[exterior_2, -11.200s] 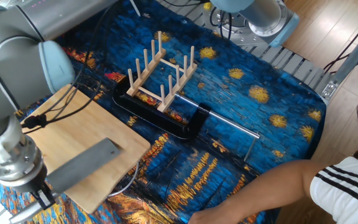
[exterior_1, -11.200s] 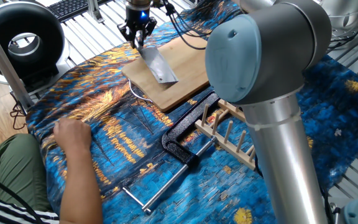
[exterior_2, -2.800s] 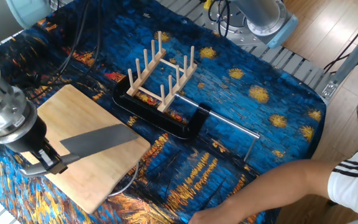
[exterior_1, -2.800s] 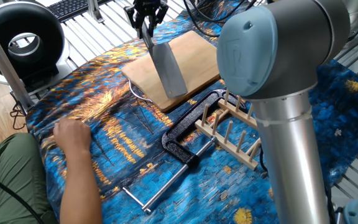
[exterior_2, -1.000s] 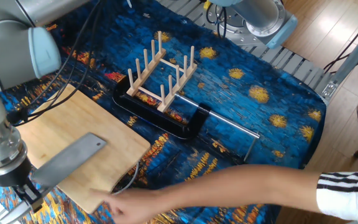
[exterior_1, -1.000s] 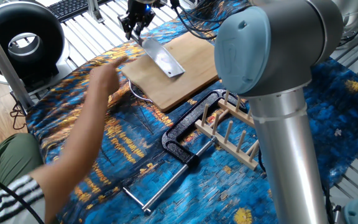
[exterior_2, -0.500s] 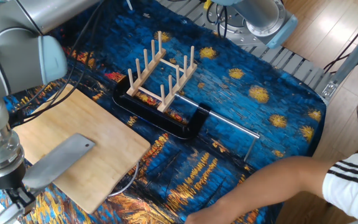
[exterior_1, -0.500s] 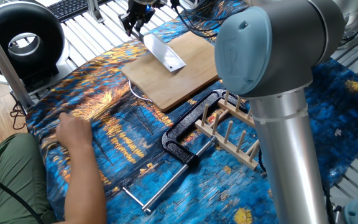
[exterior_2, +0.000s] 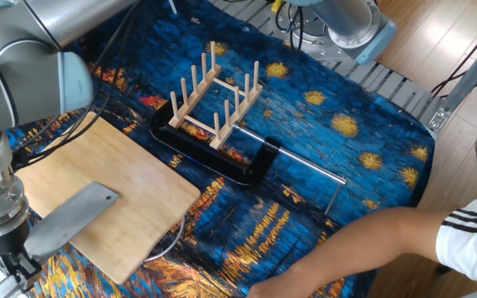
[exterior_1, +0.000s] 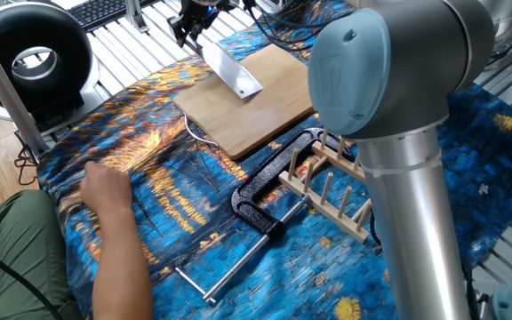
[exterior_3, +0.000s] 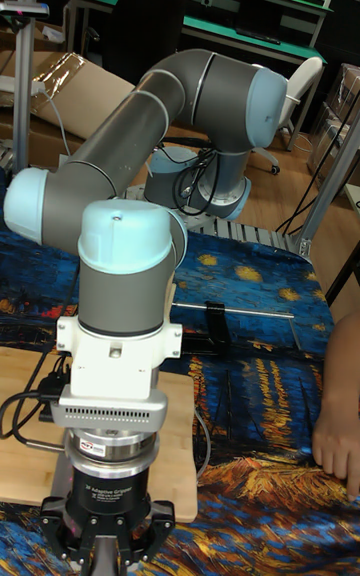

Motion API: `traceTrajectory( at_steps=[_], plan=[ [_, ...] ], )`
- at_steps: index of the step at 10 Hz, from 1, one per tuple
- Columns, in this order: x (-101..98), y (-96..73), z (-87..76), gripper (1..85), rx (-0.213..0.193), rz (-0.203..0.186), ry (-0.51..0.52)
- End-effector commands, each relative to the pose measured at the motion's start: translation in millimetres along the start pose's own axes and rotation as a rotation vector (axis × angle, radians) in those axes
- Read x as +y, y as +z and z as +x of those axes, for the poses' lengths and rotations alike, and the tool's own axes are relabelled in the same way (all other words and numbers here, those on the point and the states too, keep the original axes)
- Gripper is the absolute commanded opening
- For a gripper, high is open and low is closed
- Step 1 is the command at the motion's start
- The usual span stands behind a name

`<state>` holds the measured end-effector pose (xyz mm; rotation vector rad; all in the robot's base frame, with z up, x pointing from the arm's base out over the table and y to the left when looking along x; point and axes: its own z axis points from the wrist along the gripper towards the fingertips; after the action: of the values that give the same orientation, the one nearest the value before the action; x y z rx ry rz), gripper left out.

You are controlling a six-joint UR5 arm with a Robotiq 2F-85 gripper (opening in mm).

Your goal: Put the knife on the knife rack

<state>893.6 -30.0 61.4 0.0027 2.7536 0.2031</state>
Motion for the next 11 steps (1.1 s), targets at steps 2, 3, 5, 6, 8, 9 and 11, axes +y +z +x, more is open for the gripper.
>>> traceTrajectory(
  at_steps=[2, 3, 5, 6, 8, 9, 11],
  plan=[
    [8.6, -2.9, -13.8, 26.3, -0.051, -0.040, -0.007],
    [13.9, -3.9, -18.9, 30.3, -0.070, -0.060, -0.008],
    [23.1, -4.6, -25.2, 34.3, -0.095, -0.097, 0.004],
    [27.6, -5.3, -29.4, 37.0, -0.112, -0.117, 0.007],
    [25.7, -4.9, -29.9, 38.3, -0.115, -0.111, -0.002],
    [23.0, -4.2, -28.0, 38.3, -0.108, -0.100, -0.004],
    [14.6, -3.4, -16.2, 39.7, -0.061, -0.065, -0.003]
  ],
)
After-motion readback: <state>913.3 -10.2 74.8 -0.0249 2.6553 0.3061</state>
